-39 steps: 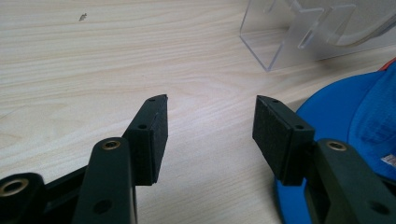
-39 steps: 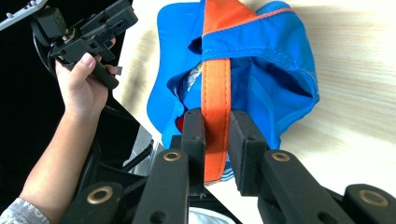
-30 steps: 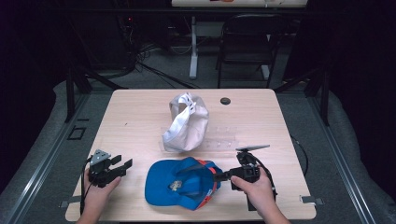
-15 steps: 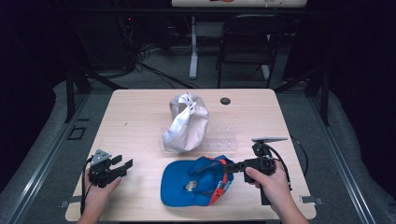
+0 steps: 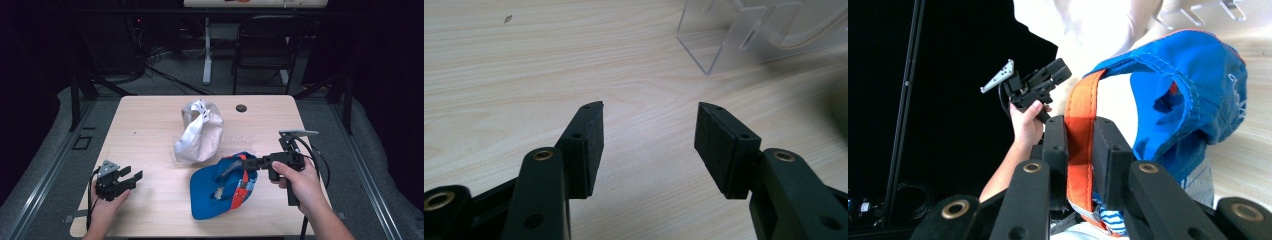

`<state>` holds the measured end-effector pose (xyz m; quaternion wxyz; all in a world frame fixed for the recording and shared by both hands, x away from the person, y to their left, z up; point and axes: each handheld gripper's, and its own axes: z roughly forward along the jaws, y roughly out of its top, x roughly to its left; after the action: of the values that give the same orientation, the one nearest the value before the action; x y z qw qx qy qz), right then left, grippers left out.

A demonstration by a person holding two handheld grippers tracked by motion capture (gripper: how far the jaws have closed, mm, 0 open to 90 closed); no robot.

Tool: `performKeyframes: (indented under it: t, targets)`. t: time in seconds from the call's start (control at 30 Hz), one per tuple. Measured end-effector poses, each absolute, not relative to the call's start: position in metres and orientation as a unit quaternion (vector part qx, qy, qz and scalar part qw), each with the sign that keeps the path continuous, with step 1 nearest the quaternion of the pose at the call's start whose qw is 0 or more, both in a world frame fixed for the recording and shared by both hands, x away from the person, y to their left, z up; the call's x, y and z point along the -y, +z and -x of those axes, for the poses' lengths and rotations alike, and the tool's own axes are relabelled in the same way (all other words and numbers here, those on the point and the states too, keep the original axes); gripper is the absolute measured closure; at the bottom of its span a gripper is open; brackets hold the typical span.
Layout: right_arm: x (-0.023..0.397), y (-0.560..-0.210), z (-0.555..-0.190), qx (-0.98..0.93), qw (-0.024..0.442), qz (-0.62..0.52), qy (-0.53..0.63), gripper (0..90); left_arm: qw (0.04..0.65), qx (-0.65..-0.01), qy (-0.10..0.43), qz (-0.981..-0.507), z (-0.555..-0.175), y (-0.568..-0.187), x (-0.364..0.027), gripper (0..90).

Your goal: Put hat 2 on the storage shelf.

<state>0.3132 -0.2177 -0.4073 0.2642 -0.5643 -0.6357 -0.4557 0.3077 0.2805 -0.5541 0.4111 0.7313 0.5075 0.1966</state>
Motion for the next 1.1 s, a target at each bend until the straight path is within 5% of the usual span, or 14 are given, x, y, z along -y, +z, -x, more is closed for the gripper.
performKeyframes:
  t: [1.1]
  targets:
    - [0.271,-0.34,-0.322,0.58,0.243,0.597,-0.499,77.9,0.41,-0.506,0.192,-0.734,-0.308,-0.555,-0.28,44.7]
